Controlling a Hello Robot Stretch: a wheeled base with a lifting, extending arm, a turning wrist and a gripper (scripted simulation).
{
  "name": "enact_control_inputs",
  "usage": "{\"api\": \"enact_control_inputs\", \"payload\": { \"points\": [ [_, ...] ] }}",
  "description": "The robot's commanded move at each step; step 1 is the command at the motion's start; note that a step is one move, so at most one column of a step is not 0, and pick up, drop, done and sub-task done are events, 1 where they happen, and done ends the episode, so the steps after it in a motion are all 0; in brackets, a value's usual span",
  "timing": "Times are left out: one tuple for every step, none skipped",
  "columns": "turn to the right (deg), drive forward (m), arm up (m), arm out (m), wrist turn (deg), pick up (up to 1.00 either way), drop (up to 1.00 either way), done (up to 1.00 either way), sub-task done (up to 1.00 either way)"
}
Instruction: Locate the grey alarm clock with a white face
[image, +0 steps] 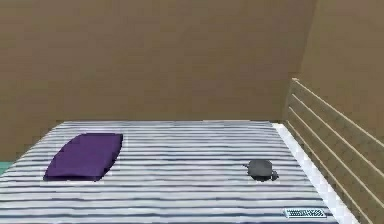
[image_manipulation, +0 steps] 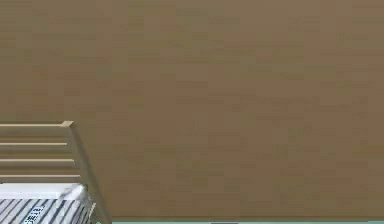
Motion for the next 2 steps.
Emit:
{"api": "enact_control_inputs", "payload": {
  "points": [
    [18.0,0.00,0.00,0.00,0.0,0.00,0.00,0.00,0.00],
    [0.0,0.00,0.00,0.00,0.0,0.00,0.00,1.00,0.00]
  ]
}}
